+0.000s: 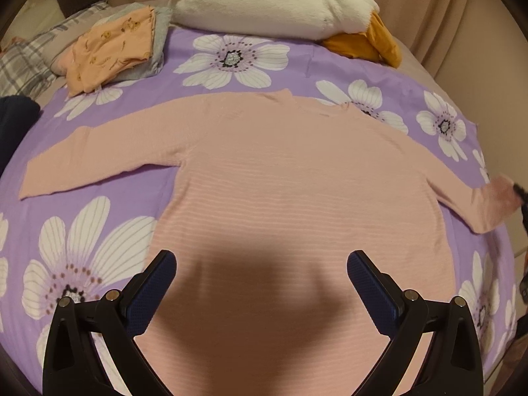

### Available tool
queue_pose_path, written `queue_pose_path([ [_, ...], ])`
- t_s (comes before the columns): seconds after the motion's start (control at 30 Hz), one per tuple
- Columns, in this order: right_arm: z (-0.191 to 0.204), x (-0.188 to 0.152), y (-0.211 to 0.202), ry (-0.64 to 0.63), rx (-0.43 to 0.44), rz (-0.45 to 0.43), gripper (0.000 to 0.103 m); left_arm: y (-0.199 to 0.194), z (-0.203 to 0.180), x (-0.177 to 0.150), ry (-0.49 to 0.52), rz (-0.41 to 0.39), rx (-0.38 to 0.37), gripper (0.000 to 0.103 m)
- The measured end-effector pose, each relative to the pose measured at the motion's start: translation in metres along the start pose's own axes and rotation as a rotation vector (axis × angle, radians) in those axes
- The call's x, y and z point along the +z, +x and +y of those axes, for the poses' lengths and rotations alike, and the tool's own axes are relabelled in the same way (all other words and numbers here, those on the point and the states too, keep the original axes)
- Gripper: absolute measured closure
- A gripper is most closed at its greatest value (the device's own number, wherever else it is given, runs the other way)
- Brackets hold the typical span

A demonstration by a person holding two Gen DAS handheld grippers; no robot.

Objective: Fold small clothes
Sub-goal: 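Grasp the sleeve cuff nearest the right tool with the right tool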

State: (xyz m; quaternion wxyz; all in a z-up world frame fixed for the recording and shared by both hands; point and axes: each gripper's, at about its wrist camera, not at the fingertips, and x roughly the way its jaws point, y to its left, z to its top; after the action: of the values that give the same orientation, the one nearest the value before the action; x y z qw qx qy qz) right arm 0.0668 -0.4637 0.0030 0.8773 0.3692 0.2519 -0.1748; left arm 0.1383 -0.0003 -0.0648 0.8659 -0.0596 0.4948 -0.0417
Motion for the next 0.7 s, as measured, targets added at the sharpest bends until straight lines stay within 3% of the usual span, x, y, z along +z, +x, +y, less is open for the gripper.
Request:
queue_pose_path([
  [0.17, 0.072, -0.010, 0.017, -0.120, -0.010, 0.041, 0.095, -0.002, 0.025, -0.001, -0.046, 0.008, -0.032, 0.001],
  [0.37, 0.163, -0.033, 0.034, -0.267, 0.071, 0.074, 0.095, -0.007, 0.065, 0.003, -0.121, -0.002, -0.010, 0.001],
  [0.53, 0.237, -0.066, 0.054, -0.402, 0.119, 0.108, 0.095, -0.014, 0.089, 0.003, -0.147, -0.024, -0.003, 0.001],
  [0.7, 0.295, -0.129, 0.091, -0.573, 0.130, 0.195, 0.095, -0.014, 0.112, 0.005, -0.192, -0.032, -0.006, 0.001],
])
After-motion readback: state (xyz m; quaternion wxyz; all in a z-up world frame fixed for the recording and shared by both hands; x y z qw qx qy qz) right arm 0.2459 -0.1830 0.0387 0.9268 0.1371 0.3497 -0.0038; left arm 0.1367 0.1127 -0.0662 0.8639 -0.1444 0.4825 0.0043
